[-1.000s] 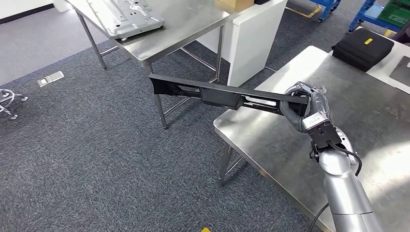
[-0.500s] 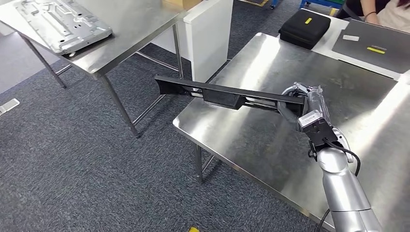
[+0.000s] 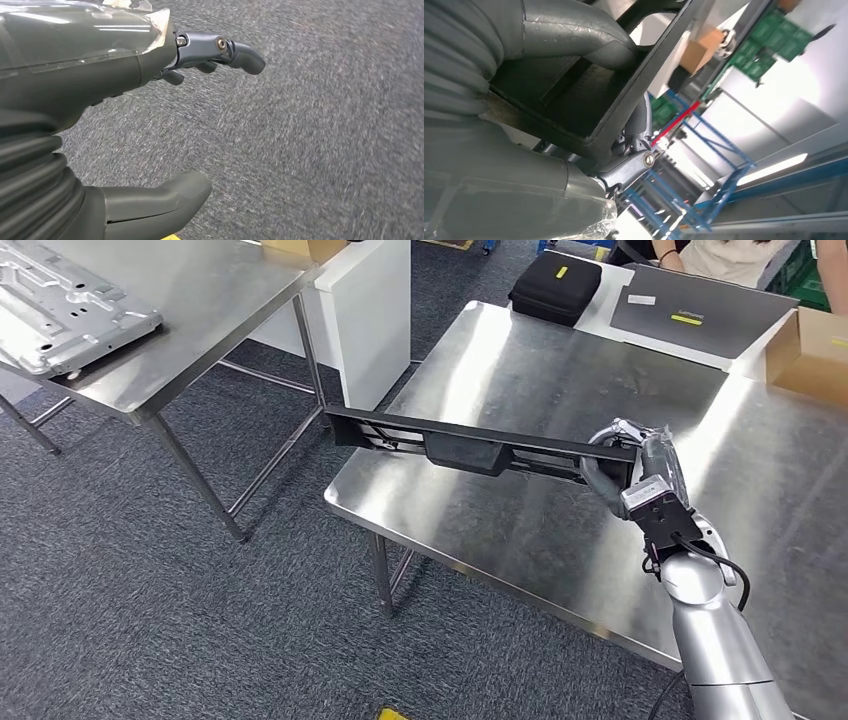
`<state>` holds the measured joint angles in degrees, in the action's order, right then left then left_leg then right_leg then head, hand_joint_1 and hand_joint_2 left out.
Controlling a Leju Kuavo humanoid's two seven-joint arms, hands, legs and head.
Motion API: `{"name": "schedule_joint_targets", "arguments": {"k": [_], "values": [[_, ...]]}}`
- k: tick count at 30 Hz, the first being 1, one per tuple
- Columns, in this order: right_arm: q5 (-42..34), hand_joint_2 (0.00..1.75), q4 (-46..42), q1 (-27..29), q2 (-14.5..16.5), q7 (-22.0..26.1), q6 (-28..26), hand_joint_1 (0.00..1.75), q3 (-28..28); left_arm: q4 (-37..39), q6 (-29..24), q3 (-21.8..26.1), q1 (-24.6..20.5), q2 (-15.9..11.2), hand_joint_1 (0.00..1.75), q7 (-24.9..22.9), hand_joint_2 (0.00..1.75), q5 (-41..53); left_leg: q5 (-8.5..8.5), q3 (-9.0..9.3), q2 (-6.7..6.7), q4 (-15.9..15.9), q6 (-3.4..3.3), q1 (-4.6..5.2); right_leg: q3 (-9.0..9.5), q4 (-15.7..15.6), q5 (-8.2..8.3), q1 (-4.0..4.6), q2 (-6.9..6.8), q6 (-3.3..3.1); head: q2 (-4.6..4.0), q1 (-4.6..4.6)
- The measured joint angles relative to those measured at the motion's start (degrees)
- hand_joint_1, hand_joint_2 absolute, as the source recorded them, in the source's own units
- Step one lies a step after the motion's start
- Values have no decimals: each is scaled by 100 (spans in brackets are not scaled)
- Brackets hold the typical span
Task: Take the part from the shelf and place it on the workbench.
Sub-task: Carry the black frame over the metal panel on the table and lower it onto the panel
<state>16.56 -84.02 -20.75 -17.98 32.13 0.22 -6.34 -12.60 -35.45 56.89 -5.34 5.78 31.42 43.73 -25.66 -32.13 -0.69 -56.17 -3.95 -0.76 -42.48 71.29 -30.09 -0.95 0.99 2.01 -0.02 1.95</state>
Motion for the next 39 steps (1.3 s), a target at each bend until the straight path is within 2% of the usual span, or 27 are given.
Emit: {"name": "schedule_joint_targets", "arguments": {"k": [1,2,3,4,5,6,7,9,11,15,18,20,22,24,25,27,28,29,31,32,33,34,35,36,37,38,39], "values": [[6,175,5,14,4,-1,-1,175,-2,1,0,0,4,1,0,-1,175,0,1,-8,49,-3,3,1,-49,178,-59,-14,-22,38,0,3],[11,175,11,22,5,-1,-1,175,-2,1,0,0,6,3,0,-1,175,0,1,-13,88,-7,9,-1,21,127,-32,-32,-36,92,0,5],[14,175,16,25,4,-2,-1,175,-2,1,0,0,6,7,0,-2,175,1,-1,-13,118,-13,23,-6,224,-184,77,-57,-55,155,0,8],[15,175,19,24,4,-2,-2,175,-2,1,0,0,4,8,0,-2,175,1,-9,-12,140,-27,47,-6,502,-636,212,-85,-89,211,0,12],[15,175,19,19,5,-1,-3,175,-2,0,0,0,2,5,0,-3,175,1,-24,-17,156,-49,84,4,755,-1041,324,-90,-123,236,0,19],[14,175,19,19,6,0,-8,175,-2,0,-1,0,0,2,0,-5,175,1,-40,-22,168,-73,120,22,929,-1340,405,-91,-141,228,0,19],[15,175,19,21,9,-1,-13,175,-4,0,-1,0,-1,-6,0,-8,175,1,-54,-32,174,-94,125,40,1012,-1476,440,-100,-150,202,0,17],[18,175,20,29,16,-2,-23,175,-11,1,-2,0,0,-14,0,-15,175,1,-40,-49,179,-109,66,53,1009,-1495,466,-95,-130,141,0,-16],[21,175,20,29,23,-2,-25,175,-19,1,-2,0,2,-13,0,-27,175,1,-14,-59,179,-102,16,34,997,-1490,476,-68,-128,116,0,-45],[22,175,20,26,27,-2,-25,175,-21,1,-2,0,2,-7,0,-37,175,2,-3,-60,180,-74,34,-3,979,-1488,484,-24,-126,58,0,-57],[22,175,20,27,26,-2,-27,175,-21,1,-3,0,2,-6,0,-37,175,5,17,-63,181,-57,74,-20,968,-1488,493,-4,-126,17,0,-60],[22,175,20,27,22,-2,-27,175,-20,1,-3,0,2,-4,0,-37,175,9,24,-65,182,-52,125,-31,961,-1487,499,8,-126,3,0,-60],[22,175,20,28,15,-2,-27,175,-18,1,-2,0,2,-2,0,-37,175,11,32,-70,182,-48,207,-42,953,-1486,504,18,-126,-9,0,-61],[18,175,20,35,8,-2,-27,175,-14,1,-2,0,2,-4,0,-35,175,11,29,-86,182,-64,253,-45,951,-1501,522,-10,-123,1,0,-60],[12,175,19,41,2,-1,-27,175,-10,1,-2,0,1,-6,0,-33,175,11,31,-83,183,-60,240,-38,958,-1524,538,-29,-119,16,0,-67],[0,175,12,60,-16,2,-28,175,5,1,-2,0,-3,-2,0,-22,175,14,107,0,208,93,161,-35,966,-1569,565,-23,-107,57,0,-80],[-4,175,9,67,-31,4,-28,175,17,1,-1,0,-5,6,0,-15,175,16,166,61,235,212,118,-46,928,-1503,524,-15,-103,56,0,-83],[-8,175,6,72,-48,7,-28,175,30,1,0,0,-7,13,0,-9,175,17,223,114,273,316,86,-63,825,-1305,427,-9,-99,49,0,-75],[-12,175,11,86,-74,9,-30,175,55,1,2,0,-9,25,0,-1,175,18,262,145,348,385,70,-83,466,-598,131,-44,-95,40,-1,-52],[-11,175,16,101,-80,9,-31,175,62,1,3,0,-10,30,0,1,175,18,257,140,389,379,83,-90,283,-251,21,-71,-95,69,-1,-45],[-10,175,21,119,-82,9,-31,175,67,2,4,0,-9,37,0,2,175,17,246,135,428,366,108,-103,183,-75,-10,-103,-97,123,-1,-39],[-9,175,27,134,-85,9,-31,175,69,2,5,0,-9,46,0,3,175,17,227,127,470,340,146,-127,198,-121,47,-142,-108,201,0,-40],[-8,175,31,143,-88,9,-31,175,70,3,7,0,-9,54,0,3,175,17,196,114,514,289,203,-166,329,-386,181,-186,-144,299,0,-39],[-9,175,34,145,-91,9,-31,175,71,2,8,0,-10,53,0,3,175,16,143,92,559,196,284,-196,525,-771,325,-227,-252,399,0,-36],[-9,175,43,138,-84,9,-31,175,70,-5,8,2,-10,31,0,4,175,14,76,59,600,94,368,-214,678,-1065,439,-245,-384,471,0,-5],[-10,175,51,130,-80,9,-31,175,71,-9,7,3,-9,17,0,7,175,12,1,26,641,-15,447,-214,765,-1234,492,-254,-473,464,0,20],[-11,175,60,128,-72,9,-31,175,70,-14,6,4,-11,5,0,9,175,10,-64,10,683,-99,508,-203,771,-1256,486,-255,-521,405,0,15]]}}
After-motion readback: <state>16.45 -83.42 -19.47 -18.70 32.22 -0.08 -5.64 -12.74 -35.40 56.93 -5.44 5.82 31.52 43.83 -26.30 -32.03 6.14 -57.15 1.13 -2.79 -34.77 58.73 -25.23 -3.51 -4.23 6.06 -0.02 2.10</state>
